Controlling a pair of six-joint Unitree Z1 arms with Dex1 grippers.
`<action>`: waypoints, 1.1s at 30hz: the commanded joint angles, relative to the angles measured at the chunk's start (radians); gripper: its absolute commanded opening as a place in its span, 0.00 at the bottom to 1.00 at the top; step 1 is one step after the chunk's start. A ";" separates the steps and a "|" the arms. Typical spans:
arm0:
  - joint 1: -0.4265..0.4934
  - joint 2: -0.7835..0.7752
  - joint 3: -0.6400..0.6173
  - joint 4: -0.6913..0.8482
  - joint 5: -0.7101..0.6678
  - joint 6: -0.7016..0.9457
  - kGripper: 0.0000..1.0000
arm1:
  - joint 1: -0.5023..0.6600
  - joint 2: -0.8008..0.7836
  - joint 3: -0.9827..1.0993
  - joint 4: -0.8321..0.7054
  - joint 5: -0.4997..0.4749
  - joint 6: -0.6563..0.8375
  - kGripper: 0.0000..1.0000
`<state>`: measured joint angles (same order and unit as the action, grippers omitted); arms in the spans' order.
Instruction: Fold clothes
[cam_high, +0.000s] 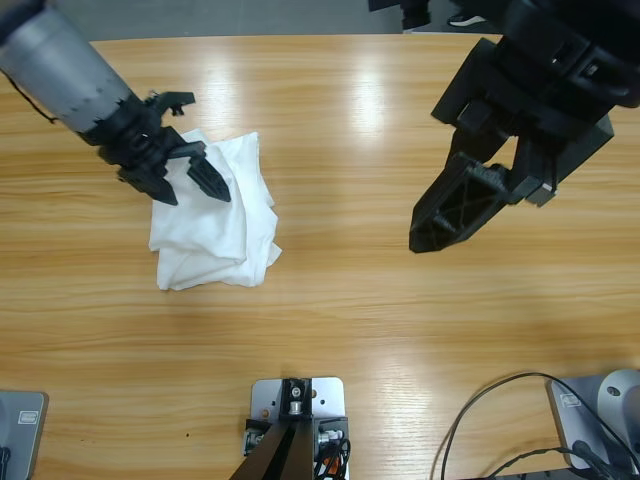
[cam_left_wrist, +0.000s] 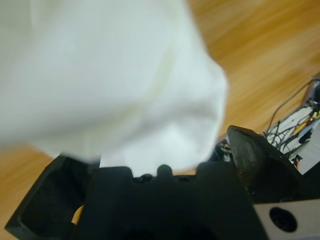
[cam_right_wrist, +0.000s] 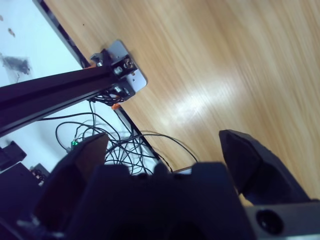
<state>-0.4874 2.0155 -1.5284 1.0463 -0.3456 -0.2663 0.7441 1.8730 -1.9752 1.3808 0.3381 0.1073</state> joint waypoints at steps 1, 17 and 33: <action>0.027 0.100 -0.166 -0.017 0.009 0.019 0.97 | 0.020 0.048 0.001 0.052 0.020 0.002 0.90; -0.020 0.144 -0.332 0.121 0.053 0.057 0.97 | 0.021 0.023 0.029 0.065 0.020 -0.003 0.89; -0.054 0.296 -0.386 0.129 0.063 0.058 0.97 | 0.114 -0.075 0.025 0.070 0.041 0.023 0.89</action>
<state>-0.5179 2.3256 -1.9220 1.1590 -0.3044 -0.2100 0.8060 1.8152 -1.9678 1.3840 0.3494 0.1111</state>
